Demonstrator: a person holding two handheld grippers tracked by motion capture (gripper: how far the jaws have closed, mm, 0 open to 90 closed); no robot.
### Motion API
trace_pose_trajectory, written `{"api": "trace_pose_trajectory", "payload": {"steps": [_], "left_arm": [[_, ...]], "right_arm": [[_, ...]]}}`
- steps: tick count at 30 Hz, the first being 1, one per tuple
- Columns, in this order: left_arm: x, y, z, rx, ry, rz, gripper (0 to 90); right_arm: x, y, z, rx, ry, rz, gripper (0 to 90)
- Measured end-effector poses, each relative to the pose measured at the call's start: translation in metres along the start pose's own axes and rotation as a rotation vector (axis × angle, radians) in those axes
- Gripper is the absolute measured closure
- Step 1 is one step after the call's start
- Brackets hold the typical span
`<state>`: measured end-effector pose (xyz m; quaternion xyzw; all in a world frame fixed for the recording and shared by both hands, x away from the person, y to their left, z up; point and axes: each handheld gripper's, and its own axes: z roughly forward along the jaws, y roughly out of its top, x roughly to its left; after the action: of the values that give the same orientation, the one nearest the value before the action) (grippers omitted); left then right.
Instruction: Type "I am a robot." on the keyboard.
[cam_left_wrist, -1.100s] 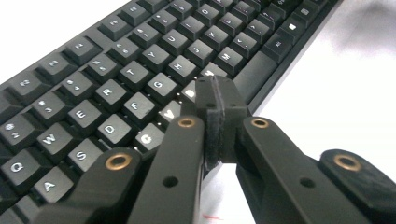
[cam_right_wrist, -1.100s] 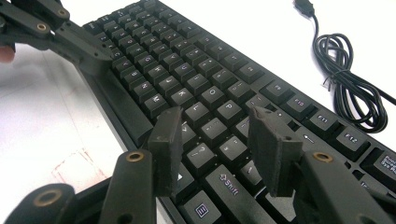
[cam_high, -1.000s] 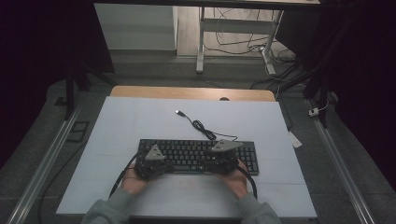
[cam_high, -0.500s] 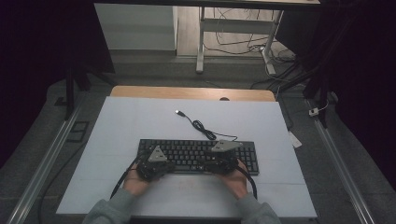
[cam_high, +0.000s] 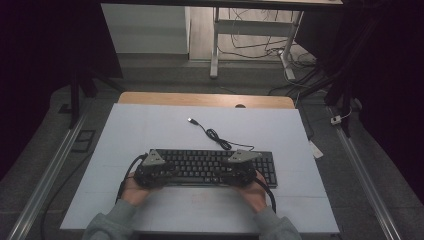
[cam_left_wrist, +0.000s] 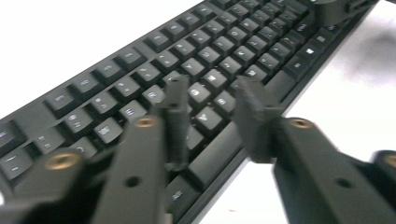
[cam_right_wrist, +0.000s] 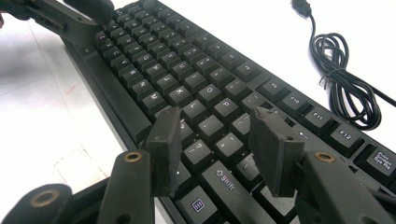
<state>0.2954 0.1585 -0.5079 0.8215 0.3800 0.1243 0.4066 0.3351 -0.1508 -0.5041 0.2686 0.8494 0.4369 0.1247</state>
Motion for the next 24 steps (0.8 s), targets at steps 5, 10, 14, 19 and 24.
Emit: {"api": "trace_pose_trajectory", "payload": {"steps": [5,10,14,19,24], "left_arm": [[0.005,-0.001,-0.001,0.013,0.018,-0.027,44.8],[0.009,-0.003,-0.003,0.014,0.027,-0.044,40.1],[0.013,-0.004,-0.004,0.014,0.035,-0.054,38.5],[0.016,-0.005,-0.005,0.015,0.044,-0.063,38.3],[0.019,-0.006,-0.006,0.014,0.058,-0.07,39.3]], "right_arm": [[0.0,-0.001,0.0,0.008,-0.005,-0.003,53.5],[-0.001,-0.001,-0.001,0.005,-0.004,0.0,53.3],[-0.001,-0.001,0.0,0.003,-0.005,0.002,53.1],[-0.001,-0.002,0.0,0.002,-0.005,0.004,53.0],[-0.001,-0.002,0.0,0.002,-0.005,0.003,52.9]]}}
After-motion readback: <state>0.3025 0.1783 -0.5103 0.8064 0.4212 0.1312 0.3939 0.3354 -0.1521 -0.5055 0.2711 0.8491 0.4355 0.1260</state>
